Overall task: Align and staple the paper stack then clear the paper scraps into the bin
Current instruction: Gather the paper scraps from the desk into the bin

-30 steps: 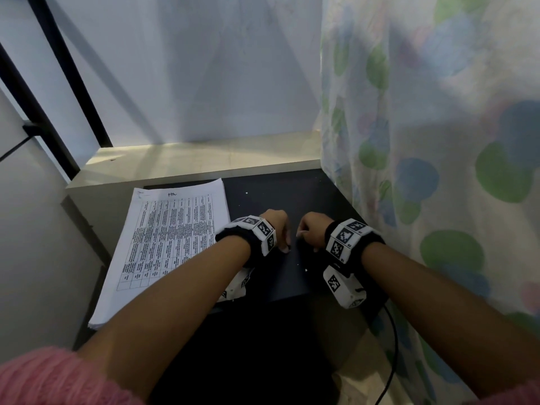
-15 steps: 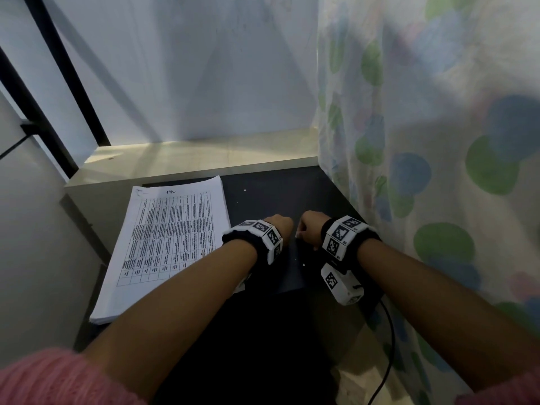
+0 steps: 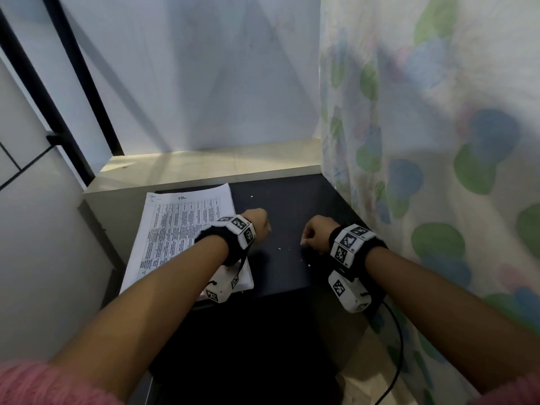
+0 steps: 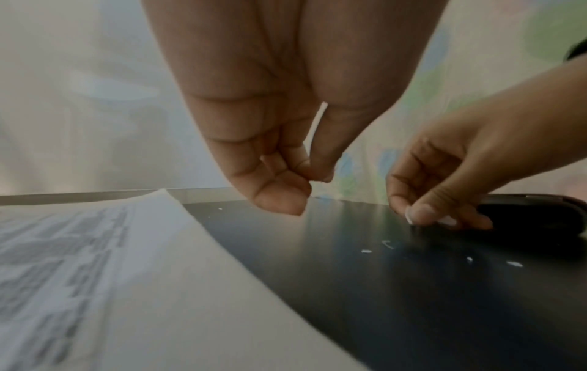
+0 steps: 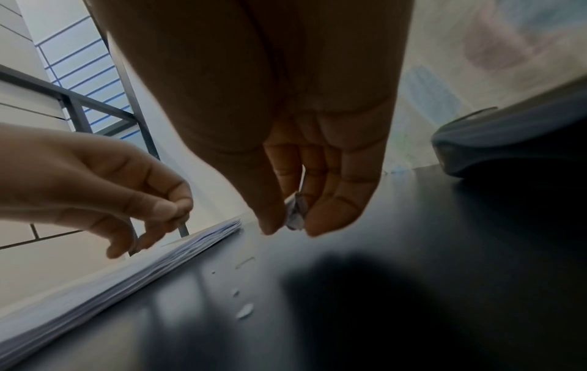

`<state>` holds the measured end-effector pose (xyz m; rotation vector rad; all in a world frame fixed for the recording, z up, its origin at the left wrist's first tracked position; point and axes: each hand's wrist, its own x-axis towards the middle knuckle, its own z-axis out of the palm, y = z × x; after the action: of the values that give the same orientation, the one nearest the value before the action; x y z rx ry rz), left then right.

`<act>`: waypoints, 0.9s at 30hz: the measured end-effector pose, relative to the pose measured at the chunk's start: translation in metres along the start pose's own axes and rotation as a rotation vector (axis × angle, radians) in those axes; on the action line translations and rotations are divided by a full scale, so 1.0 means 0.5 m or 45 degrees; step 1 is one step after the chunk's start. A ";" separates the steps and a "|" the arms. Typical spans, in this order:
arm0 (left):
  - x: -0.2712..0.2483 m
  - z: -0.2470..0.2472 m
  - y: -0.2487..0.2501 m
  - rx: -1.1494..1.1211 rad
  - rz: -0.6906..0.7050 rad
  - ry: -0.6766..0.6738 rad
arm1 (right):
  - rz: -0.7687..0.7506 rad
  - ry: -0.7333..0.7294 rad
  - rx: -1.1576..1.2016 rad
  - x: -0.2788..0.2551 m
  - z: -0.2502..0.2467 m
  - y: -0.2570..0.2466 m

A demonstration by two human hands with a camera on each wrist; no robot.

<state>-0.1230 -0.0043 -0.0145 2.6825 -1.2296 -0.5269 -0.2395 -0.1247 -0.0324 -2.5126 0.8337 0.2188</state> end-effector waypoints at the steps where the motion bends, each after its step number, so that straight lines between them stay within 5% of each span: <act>1: -0.008 -0.006 -0.008 -0.004 -0.006 0.012 | -0.014 0.011 0.005 -0.002 0.001 -0.007; 21: -0.066 0.011 -0.063 -0.125 -0.019 0.042 | -0.179 -0.038 -0.411 0.013 0.011 -0.077; 27: -0.071 0.001 -0.072 -0.131 -0.038 0.065 | -0.196 -0.026 -0.255 0.008 -0.005 -0.060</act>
<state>-0.1193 0.0460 -0.0156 2.6154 -1.1190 -0.5083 -0.2183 -0.1073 -0.0197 -2.7417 0.6342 0.2884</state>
